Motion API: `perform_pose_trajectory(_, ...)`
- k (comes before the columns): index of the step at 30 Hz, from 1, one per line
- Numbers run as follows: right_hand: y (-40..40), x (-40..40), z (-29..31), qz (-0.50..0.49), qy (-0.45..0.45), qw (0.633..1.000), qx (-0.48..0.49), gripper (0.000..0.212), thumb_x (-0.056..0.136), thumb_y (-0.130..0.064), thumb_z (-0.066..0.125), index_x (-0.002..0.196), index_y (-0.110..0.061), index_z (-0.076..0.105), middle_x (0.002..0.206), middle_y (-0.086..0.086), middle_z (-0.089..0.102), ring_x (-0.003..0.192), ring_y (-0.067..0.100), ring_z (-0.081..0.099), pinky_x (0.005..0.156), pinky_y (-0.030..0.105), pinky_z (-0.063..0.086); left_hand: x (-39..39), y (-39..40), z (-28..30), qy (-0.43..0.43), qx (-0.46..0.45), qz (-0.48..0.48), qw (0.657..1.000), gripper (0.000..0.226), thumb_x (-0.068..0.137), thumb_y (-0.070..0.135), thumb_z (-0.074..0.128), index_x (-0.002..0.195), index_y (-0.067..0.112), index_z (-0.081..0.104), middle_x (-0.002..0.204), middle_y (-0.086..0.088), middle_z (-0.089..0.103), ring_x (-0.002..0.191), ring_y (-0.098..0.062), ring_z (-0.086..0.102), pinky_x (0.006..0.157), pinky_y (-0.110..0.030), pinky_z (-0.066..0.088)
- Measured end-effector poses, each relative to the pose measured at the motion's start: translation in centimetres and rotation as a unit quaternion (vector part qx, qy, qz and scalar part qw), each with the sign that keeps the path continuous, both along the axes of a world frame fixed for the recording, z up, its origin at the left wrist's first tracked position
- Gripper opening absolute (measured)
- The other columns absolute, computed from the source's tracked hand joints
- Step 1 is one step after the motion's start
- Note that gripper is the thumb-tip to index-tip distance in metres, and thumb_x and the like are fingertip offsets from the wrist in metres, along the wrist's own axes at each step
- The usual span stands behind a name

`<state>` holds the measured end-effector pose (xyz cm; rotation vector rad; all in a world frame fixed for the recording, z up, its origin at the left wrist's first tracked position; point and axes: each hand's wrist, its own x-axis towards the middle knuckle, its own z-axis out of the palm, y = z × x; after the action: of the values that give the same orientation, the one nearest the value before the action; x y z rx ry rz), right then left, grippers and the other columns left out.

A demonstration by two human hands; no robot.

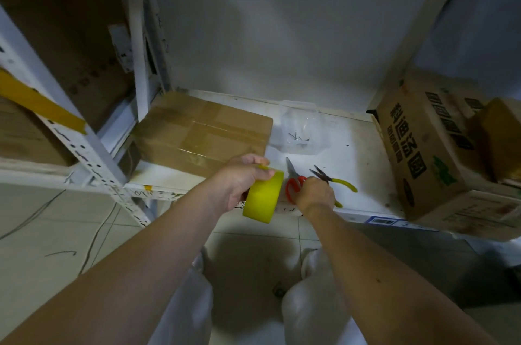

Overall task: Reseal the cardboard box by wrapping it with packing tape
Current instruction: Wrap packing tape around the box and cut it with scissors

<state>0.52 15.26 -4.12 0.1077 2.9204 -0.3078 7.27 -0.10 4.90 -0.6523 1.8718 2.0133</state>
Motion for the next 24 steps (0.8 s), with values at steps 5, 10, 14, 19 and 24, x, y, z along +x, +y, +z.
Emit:
perform_pose_trajectory(5, 0.0, -0.6, 0.1, 0.012, -0.004, 1.0, 0.008, 0.035, 0.097, -0.038, 0.048, 0.1, -0.008, 0.066, 0.101, 0.012, 0.068, 0.098, 0.029, 0.065, 0.071, 0.03, 0.046, 0.1, -0.5, -0.6, -0.007, 0.001, 0.001, 1.0, 0.025, 0.087, 0.007, 0.065, 0.109, 0.018, 0.062, 0.105, -0.008, 0.064, 0.086, -0.021, 0.061, 0.063, -0.027, 0.049)
perform_pose_trajectory(10, -0.8, -0.5, 3.4, 0.026, 0.11, 0.951, -0.287, 0.036, 0.098, -0.035, 0.046, 0.089, -0.011, 0.071, 0.09, 0.005, 0.068, 0.088, 0.022, 0.062, 0.068, 0.028, 0.039, 0.5, -0.1, -0.5, 0.001, -0.006, 0.0, 1.0, 0.027, 0.086, 0.007, 0.066, 0.111, 0.017, 0.062, 0.111, -0.012, 0.064, 0.088, -0.023, 0.062, 0.065, -0.027, 0.05)
perform_pose_trajectory(14, -1.1, 1.5, 8.3, 0.149, -0.064, 0.876, -0.454, 0.033, 0.092, -0.048, 0.054, 0.091, -0.021, 0.073, 0.094, -0.005, 0.07, 0.089, 0.006, 0.062, 0.08, 0.022, 0.048, 1.3, -0.2, -0.1, 0.004, -0.006, -0.002, 1.0, 0.022, 0.087, 0.01, 0.066, 0.106, 0.019, 0.061, 0.106, -0.009, 0.066, 0.092, -0.024, 0.063, 0.07, -0.029, 0.051)
perform_pose_trajectory(19, -1.6, 2.0, 8.8, 0.203, -0.051, 0.898, -0.387, 0.014, 0.084, -0.022, 0.072, 0.089, -0.009, 0.074, 0.088, 0.004, 0.071, 0.085, 0.013, 0.064, 0.083, 0.026, 0.051, 2.6, -0.6, 0.6, 0.021, -0.026, 0.008, 0.999, 0.029, 0.088, 0.006, 0.064, 0.113, 0.019, 0.061, 0.102, -0.008, 0.065, 0.086, -0.02, 0.062, 0.071, -0.028, 0.05)
perform_pose_trajectory(24, -3.2, 2.9, 9.7, 0.208, 0.013, 0.915, -0.346, 0.006, 0.085, -0.019, 0.072, 0.08, -0.018, 0.07, 0.075, -0.012, 0.064, 0.075, 0.004, 0.058, 0.077, 0.024, 0.048, 3.7, -1.3, 0.9, 0.035, -0.004, 0.041, 0.999, 0.077, 0.083, 0.002, 0.067, 0.145, 0.031, 0.031, 0.13, -0.009, 0.056, 0.104, -0.025, 0.062, 0.087, -0.041, 0.053)
